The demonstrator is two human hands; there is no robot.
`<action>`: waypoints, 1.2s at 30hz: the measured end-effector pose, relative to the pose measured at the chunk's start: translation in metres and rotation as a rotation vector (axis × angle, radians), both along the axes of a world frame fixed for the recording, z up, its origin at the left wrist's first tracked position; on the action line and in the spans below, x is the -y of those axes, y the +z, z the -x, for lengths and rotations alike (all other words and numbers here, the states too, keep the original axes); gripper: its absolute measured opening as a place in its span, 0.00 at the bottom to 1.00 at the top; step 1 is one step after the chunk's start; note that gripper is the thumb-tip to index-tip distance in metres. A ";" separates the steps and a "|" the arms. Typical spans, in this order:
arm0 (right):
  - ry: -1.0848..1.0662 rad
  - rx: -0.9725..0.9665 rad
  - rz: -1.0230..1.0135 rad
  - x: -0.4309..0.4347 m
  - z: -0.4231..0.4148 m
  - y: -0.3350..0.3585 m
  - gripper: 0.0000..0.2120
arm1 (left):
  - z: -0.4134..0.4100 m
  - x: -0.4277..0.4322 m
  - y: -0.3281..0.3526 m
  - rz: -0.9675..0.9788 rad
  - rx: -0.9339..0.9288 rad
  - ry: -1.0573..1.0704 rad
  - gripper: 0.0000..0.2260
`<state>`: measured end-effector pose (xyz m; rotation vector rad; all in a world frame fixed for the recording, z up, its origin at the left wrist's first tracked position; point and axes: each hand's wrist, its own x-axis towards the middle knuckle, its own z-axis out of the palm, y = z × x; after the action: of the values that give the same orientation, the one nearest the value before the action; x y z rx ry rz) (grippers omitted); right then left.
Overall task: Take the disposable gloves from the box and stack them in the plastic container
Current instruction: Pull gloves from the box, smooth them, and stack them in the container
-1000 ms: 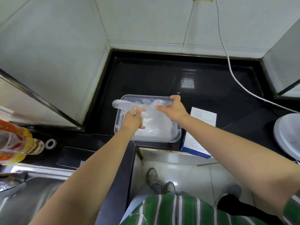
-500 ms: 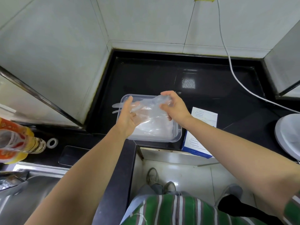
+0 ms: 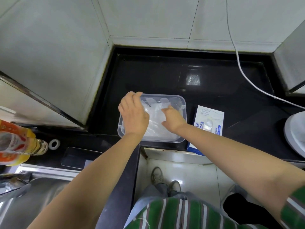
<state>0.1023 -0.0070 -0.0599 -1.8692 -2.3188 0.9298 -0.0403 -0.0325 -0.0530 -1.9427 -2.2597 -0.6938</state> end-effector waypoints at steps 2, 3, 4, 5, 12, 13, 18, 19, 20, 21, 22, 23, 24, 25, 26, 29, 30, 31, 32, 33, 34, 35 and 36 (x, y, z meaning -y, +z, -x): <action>0.002 0.018 0.028 0.000 0.003 -0.004 0.22 | -0.002 -0.001 -0.002 -0.114 -0.144 -0.147 0.28; 0.007 0.030 0.039 -0.001 0.003 -0.005 0.22 | -0.004 -0.002 -0.003 -0.113 -0.200 -0.235 0.26; 0.017 0.046 0.046 -0.001 0.003 -0.005 0.21 | -0.005 -0.003 -0.004 -0.074 -0.309 -0.324 0.25; 0.025 0.062 0.045 -0.001 0.003 -0.007 0.20 | -0.006 -0.005 -0.006 0.040 -0.444 -0.418 0.24; 0.136 0.187 0.053 0.000 0.003 -0.002 0.21 | 0.010 -0.021 -0.026 0.848 -0.536 -0.351 0.19; 0.155 0.222 0.063 -0.001 0.002 -0.001 0.21 | 0.009 -0.022 -0.029 0.866 -0.508 -0.362 0.20; 0.144 0.318 -0.372 -0.012 0.011 0.018 0.12 | 0.008 -0.023 -0.035 0.875 -0.489 -0.376 0.26; 0.142 0.245 -0.473 -0.015 0.014 0.021 0.09 | 0.009 -0.024 -0.035 0.885 -0.478 -0.375 0.27; 0.143 0.137 -0.524 -0.017 0.018 0.025 0.07 | 0.010 -0.025 -0.036 0.898 -0.471 -0.373 0.28; 0.137 0.026 -0.477 -0.020 0.023 0.028 0.06 | 0.012 -0.026 -0.036 0.909 -0.462 -0.367 0.28; 0.104 -0.052 -0.364 -0.021 0.024 0.027 0.06 | 0.012 -0.026 -0.035 0.917 -0.453 -0.368 0.28; 0.086 -0.052 -0.164 -0.021 0.025 0.023 0.08 | 0.013 -0.026 -0.034 0.927 -0.435 -0.363 0.28; 0.098 0.015 0.046 -0.020 0.024 0.015 0.11 | 0.013 -0.025 -0.032 0.931 -0.407 -0.352 0.27; 0.121 0.094 0.222 -0.019 0.021 0.005 0.16 | 0.013 -0.025 -0.028 0.916 -0.376 -0.335 0.25; 0.134 0.152 0.348 -0.017 0.017 -0.004 0.21 | 0.013 -0.025 -0.024 0.883 -0.358 -0.313 0.23; 0.091 0.147 0.498 -0.014 0.010 -0.023 0.32 | 0.007 -0.032 -0.001 0.607 -0.409 -0.272 0.16; 0.079 0.134 0.516 -0.015 0.011 -0.026 0.34 | 0.004 -0.036 0.006 0.445 -0.422 -0.283 0.12; 0.073 0.137 0.528 -0.015 0.011 -0.026 0.36 | -0.003 -0.039 0.013 0.292 -0.408 -0.313 0.07; 0.075 0.147 0.542 -0.016 0.012 -0.026 0.38 | -0.010 -0.040 0.019 0.162 -0.347 -0.362 0.05; 0.077 0.159 0.552 -0.017 0.013 -0.027 0.37 | -0.017 -0.041 0.024 0.101 -0.246 -0.410 0.04; 0.075 0.174 0.559 -0.017 0.013 -0.027 0.35 | -0.026 -0.042 0.027 0.149 -0.104 -0.430 0.04; 0.076 0.194 0.568 -0.017 0.012 -0.028 0.31 | -0.036 -0.043 0.028 0.302 0.030 -0.411 0.06; 0.081 0.215 0.577 -0.017 0.012 -0.028 0.27 | -0.043 -0.044 0.025 0.527 0.106 -0.374 0.07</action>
<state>0.0904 0.0101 -0.0883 -2.1677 -2.4420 1.6272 0.0027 0.0113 -0.0281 -2.6702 -2.3354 -0.2332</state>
